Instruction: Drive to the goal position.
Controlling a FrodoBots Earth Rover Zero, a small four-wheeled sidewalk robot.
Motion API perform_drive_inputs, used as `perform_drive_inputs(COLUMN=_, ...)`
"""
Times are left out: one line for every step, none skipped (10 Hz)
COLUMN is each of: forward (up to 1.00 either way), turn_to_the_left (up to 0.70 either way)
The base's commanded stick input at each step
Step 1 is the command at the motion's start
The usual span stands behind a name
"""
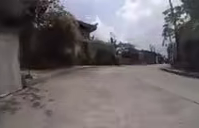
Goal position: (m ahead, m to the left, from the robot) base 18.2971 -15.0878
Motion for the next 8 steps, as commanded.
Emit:
perform_drive_inputs(forward=1.0, turn_to_the_left=0.0)
perform_drive_inputs(forward=1.0, turn_to_the_left=0.0)
perform_drive_inputs(forward=1.0, turn_to_the_left=0.0)
perform_drive_inputs(forward=1.0, turn_to_the_left=0.0)
perform_drive_inputs(forward=1.0, turn_to_the_left=0.0)
perform_drive_inputs(forward=1.0, turn_to_the_left=0.0)
perform_drive_inputs(forward=1.0, turn_to_the_left=-0.04)
perform_drive_inputs(forward=1.0, turn_to_the_left=-0.18)
